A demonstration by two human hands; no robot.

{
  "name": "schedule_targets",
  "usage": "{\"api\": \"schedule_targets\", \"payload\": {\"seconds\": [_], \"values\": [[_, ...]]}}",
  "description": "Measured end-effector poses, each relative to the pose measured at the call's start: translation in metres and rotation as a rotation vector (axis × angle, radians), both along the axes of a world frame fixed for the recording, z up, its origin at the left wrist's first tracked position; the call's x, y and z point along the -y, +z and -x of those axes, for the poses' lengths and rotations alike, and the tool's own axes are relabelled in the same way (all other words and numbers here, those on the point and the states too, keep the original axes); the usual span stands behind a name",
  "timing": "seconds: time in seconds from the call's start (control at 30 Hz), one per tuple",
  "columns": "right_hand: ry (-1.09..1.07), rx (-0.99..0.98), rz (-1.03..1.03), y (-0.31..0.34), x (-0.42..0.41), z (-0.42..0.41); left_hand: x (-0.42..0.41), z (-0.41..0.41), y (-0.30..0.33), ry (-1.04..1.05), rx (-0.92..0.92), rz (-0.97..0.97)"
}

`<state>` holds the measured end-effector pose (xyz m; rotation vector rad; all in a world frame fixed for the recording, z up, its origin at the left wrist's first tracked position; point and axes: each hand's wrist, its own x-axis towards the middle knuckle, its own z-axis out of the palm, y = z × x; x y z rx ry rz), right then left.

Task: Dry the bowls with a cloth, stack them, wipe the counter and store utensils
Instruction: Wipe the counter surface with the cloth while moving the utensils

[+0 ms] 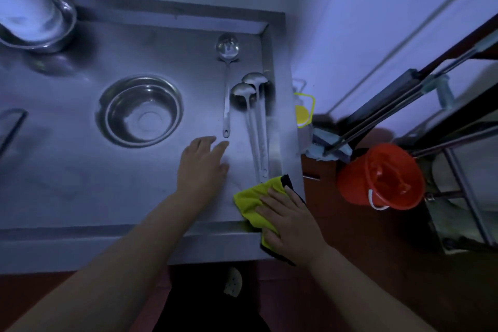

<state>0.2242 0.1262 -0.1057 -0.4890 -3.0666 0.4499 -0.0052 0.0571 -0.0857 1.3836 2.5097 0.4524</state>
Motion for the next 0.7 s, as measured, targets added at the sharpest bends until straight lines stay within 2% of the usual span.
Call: {"api": "schedule_targets", "payload": {"seconds": [0.37,0.7], "values": [[0.118,-0.088,0.111,-0.01,-0.074,0.034,-0.127,0.009,-0.037,0.06,-0.046,0.051],[0.023,-0.047,0.029,-0.009,-0.14,0.098,-0.158,0.084,-0.036,0.114,-0.081,0.032]]}}
